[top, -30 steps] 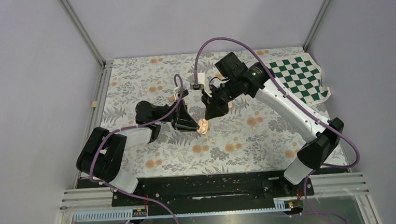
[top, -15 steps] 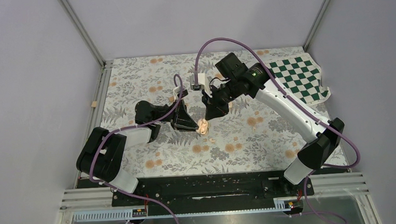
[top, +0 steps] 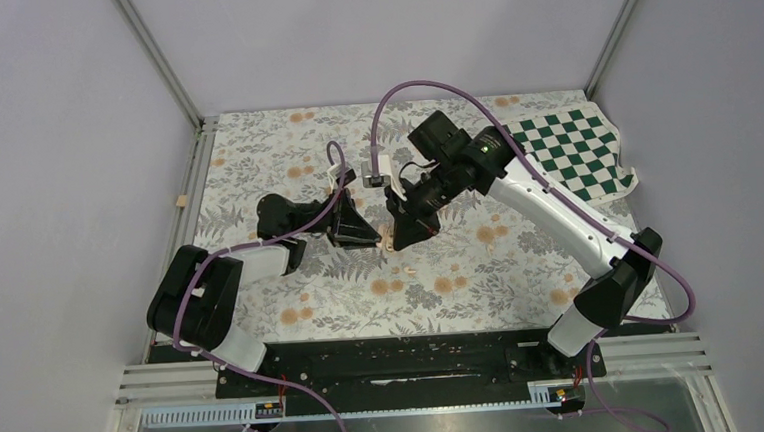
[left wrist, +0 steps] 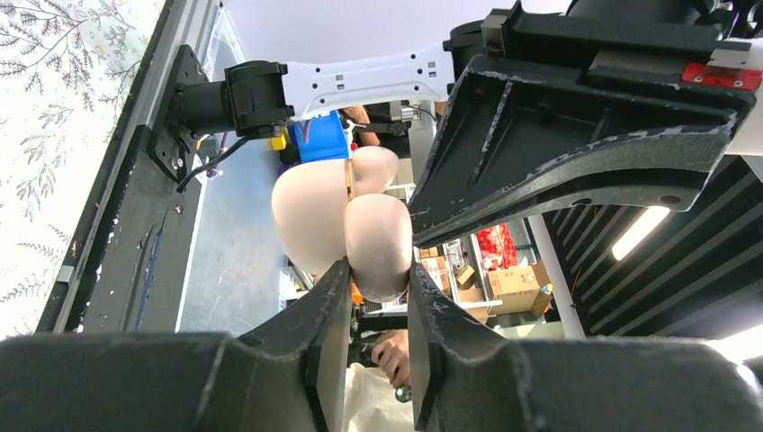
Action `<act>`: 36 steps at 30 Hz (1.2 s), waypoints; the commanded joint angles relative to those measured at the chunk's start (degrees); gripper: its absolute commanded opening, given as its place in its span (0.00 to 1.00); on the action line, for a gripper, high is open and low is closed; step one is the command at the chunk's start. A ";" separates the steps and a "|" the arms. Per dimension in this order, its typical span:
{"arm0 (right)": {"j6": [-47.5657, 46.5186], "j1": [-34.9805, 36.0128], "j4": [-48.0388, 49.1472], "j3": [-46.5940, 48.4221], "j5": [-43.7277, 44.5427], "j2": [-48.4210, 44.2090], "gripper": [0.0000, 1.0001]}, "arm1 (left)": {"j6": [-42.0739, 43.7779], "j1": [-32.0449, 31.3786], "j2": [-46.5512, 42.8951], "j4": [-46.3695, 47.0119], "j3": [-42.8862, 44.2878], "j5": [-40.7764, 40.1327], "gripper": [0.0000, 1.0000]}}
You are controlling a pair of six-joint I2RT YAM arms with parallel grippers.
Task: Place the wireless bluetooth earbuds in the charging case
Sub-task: Adjust the earbud with the charging case.
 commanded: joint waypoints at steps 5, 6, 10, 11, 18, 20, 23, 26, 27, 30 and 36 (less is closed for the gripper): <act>1.21 0.66 -1.74 3.27 -1.82 -1.12 0.15 | 1.23 0.30 -1.07 3.72 0.57 -2.10 0.00; 1.48 0.71 -1.44 3.27 -1.74 -1.70 0.15 | 1.23 0.37 -1.13 3.76 0.54 -2.03 0.00; 3.10 0.54 0.81 2.73 1.24 -5.56 0.17 | 1.23 0.47 -0.95 3.72 0.55 -1.98 0.00; 4.50 0.42 2.84 1.73 3.01 -6.84 0.18 | 1.19 0.48 -1.02 3.74 0.64 -2.10 0.00; 22.08 -3.03 25.14 -13.60 12.02 -16.06 0.39 | 1.08 0.55 -1.69 3.75 0.54 -1.99 0.00; 28.60 -3.76 32.38 -19.17 15.29 -18.76 0.37 | 1.01 0.56 -2.04 3.76 0.45 -1.97 0.00; 39.62 -5.36 43.66 -27.04 21.82 -21.76 0.32 | 1.00 0.60 -2.45 3.76 0.27 -1.95 0.00; 44.55 -5.80 49.11 -30.31 27.64 -21.72 0.31 | 0.85 0.57 -2.84 3.72 0.08 -1.94 0.00; 45.59 -5.82 49.79 -30.58 28.39 -21.39 0.31 | 0.80 0.57 -3.02 3.76 0.07 -1.91 0.00; 46.36 -5.83 50.74 -30.50 29.55 -20.31 0.31 | 0.71 0.57 -3.31 3.76 0.03 -1.84 0.00; 45.81 -5.83 49.61 -29.61 26.91 -19.31 0.28 | 0.71 0.64 -3.18 3.76 -0.03 -2.00 0.00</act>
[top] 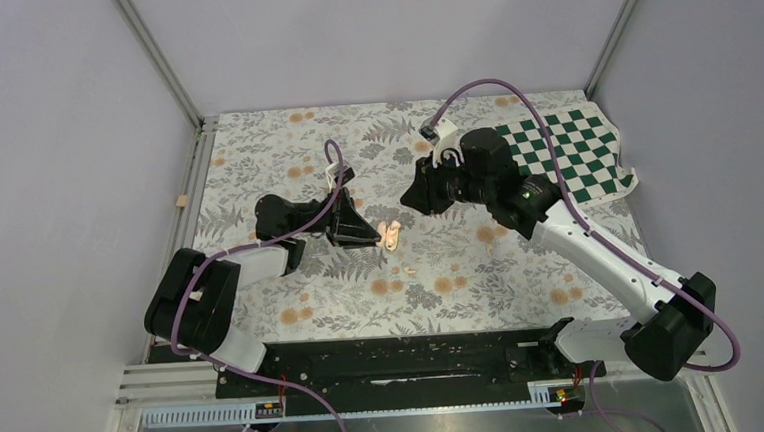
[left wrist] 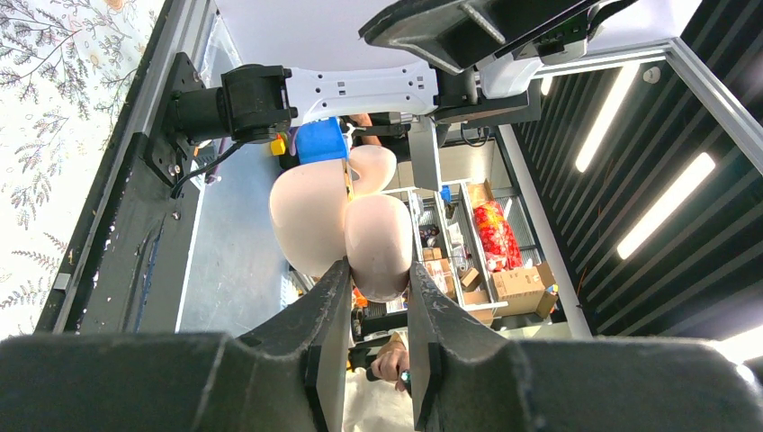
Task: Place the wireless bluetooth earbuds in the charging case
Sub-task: Adjust the earbud with the charging case.
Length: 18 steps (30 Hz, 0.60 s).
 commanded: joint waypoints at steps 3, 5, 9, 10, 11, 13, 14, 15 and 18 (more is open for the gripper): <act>1.39 -0.14 2.65 1.09 -1.04 -0.23 0.26 | 0.70 0.38 -1.84 3.80 0.16 -1.23 0.00; 1.46 -0.07 2.32 0.68 -1.68 -0.59 0.24 | 0.71 0.38 -1.79 3.77 0.26 -1.21 0.00; 1.44 0.17 1.18 0.12 -2.87 -1.03 0.22 | 0.68 0.39 -1.69 3.76 0.34 -1.30 0.00; 1.08 0.36 0.56 0.17 -3.04 -1.09 0.22 | 0.70 0.38 -1.63 3.75 0.41 -1.35 0.00; 0.85 0.65 0.07 0.05 -2.89 -1.16 0.21 | 0.72 0.39 -1.58 3.70 0.43 -1.36 0.00; 0.71 1.25 -0.08 -0.50 -2.56 -1.80 0.20 | 0.72 0.40 -1.58 3.76 0.44 -1.37 0.00; 0.73 1.41 0.16 -1.01 -2.30 -2.22 0.19 | 0.72 0.43 -1.54 3.72 0.45 -1.36 0.00; 0.87 1.64 0.47 -1.43 -2.11 -2.56 0.19 | 0.68 0.41 -1.44 3.74 0.49 -1.46 0.00; 1.07 1.99 0.59 -1.85 -2.12 -2.61 0.18 | 0.81 0.40 -1.24 3.76 0.52 -1.43 0.00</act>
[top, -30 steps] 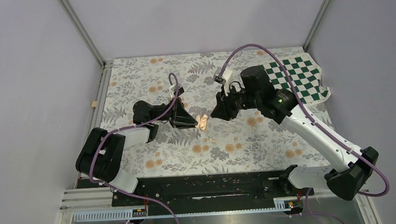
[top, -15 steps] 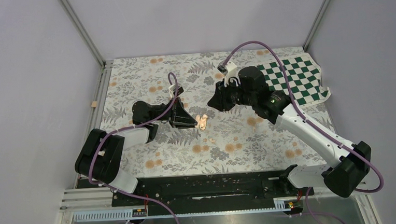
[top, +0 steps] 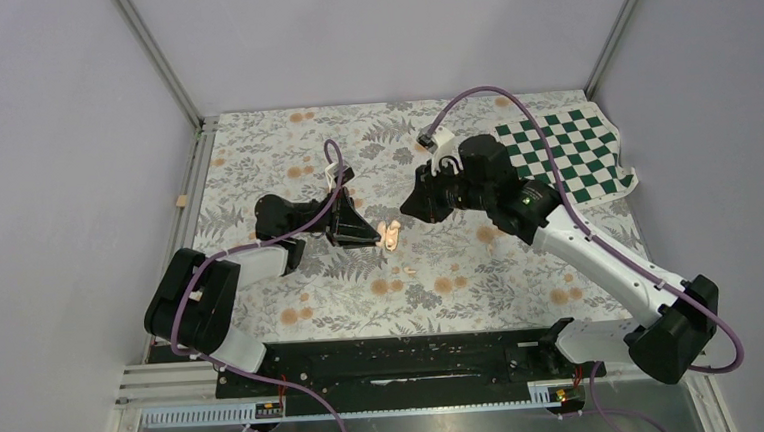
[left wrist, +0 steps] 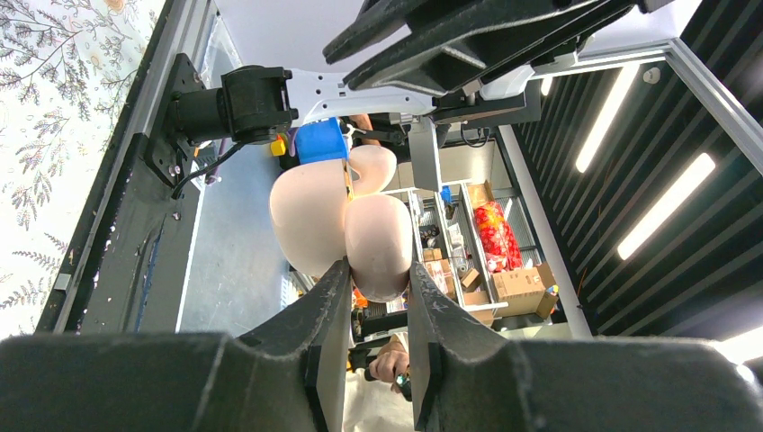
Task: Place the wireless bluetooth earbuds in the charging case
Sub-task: Adjust the earbud with the charging case.
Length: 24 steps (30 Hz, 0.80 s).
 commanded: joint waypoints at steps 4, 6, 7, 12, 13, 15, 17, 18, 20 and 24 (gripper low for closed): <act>0.03 1.20 0.47 -0.99 -0.78 -1.70 0.17 | 0.79 0.32 -1.06 3.77 0.60 -1.34 0.00; 0.01 1.36 0.48 -1.26 -0.66 -2.07 0.17 | 0.81 0.29 -1.06 3.74 0.58 -1.44 0.00; 0.11 1.52 0.44 -1.50 -0.50 -2.29 0.17 | 0.81 0.29 -0.97 3.76 0.65 -1.42 0.00; 0.06 1.68 0.10 -1.87 -0.45 -3.43 0.16 | 0.90 0.34 -0.68 3.76 0.74 -1.50 0.00; 0.11 1.78 -0.04 -1.85 -0.45 -3.57 0.16 | 0.90 0.31 -0.61 3.76 0.80 -1.42 0.00; 0.12 1.92 -0.04 -2.05 -0.29 -3.92 0.16 | 0.93 0.30 -0.67 3.75 0.86 -1.34 0.00; 0.19 2.11 0.01 -2.20 -0.22 -4.06 0.16 | 0.99 0.34 -0.54 3.76 0.88 -1.36 0.00; 0.16 2.25 -0.04 -2.14 -0.48 -3.95 0.16 | 0.99 0.33 -0.46 3.76 0.90 -1.43 0.00; -0.17 2.47 -1.13 -1.15 -1.09 -3.23 0.16 | 1.05 0.29 -0.46 3.74 0.89 -1.46 0.00; -0.43 3.31 -1.17 -0.75 -1.34 -2.75 0.16 | 1.16 0.36 -0.40 3.81 0.78 -1.41 0.00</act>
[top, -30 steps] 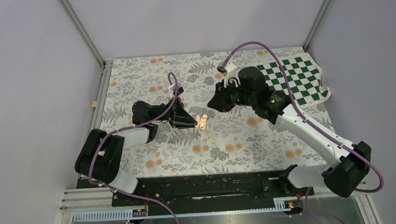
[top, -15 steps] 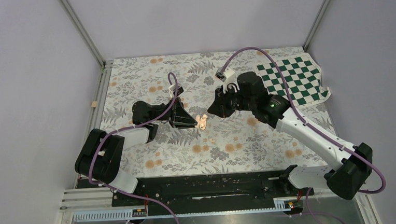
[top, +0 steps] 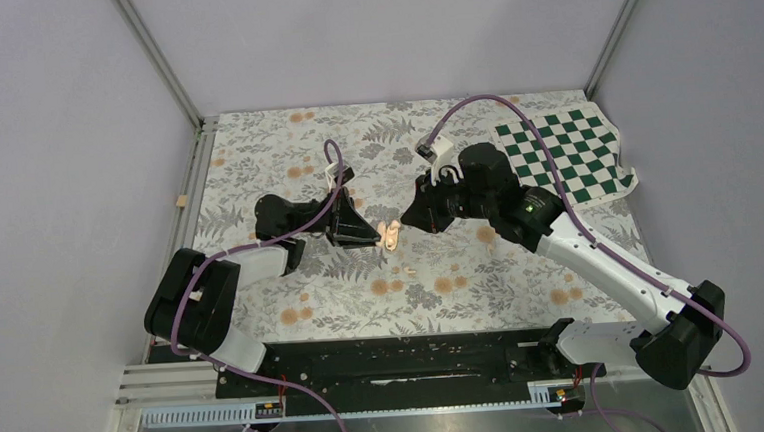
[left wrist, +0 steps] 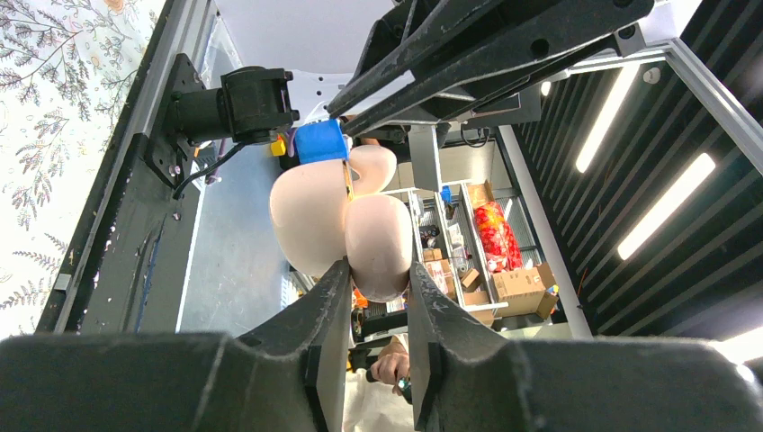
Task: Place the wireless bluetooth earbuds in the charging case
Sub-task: Adjust the earbud with the charging case.
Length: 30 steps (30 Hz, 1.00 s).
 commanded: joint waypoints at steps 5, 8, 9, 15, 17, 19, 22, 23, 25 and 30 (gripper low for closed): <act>-0.39 1.79 0.58 1.34 -1.33 -0.21 0.16 | 1.17 0.34 -0.39 3.81 0.73 -1.38 0.00; -0.18 2.23 0.33 2.10 -2.67 0.43 0.16 | 1.12 0.29 -0.28 3.72 0.82 -1.41 0.00; -0.26 2.47 0.11 2.40 -2.90 0.64 0.16 | 1.04 0.29 -0.20 3.76 0.80 -1.38 0.00; -0.75 3.01 -0.91 3.15 -2.98 0.50 0.15 | 0.99 0.30 -0.22 3.72 1.21 -1.44 0.00; -0.69 3.04 -1.02 2.81 -2.51 0.16 0.15 | 0.94 0.29 -0.09 3.76 1.29 -1.32 0.00; -1.05 3.03 -1.59 2.63 -1.78 -0.24 0.15 | 0.98 0.29 -0.19 3.71 1.23 -1.33 0.00; -1.48 3.04 -2.00 2.05 0.10 -0.93 0.15 | 0.99 0.34 -0.14 3.74 1.20 -1.29 0.00; -1.57 3.04 -1.98 1.69 0.90 -1.23 0.15 | 1.00 0.34 -0.08 3.76 1.19 -1.30 0.00; -1.76 3.00 -1.98 1.17 2.52 -1.71 0.14 | 0.92 0.32 0.17 3.72 1.37 -1.15 0.00; -2.19 2.69 -1.86 1.14 5.91 -2.64 0.14 | 0.72 0.31 0.06 3.76 1.87 -1.08 0.00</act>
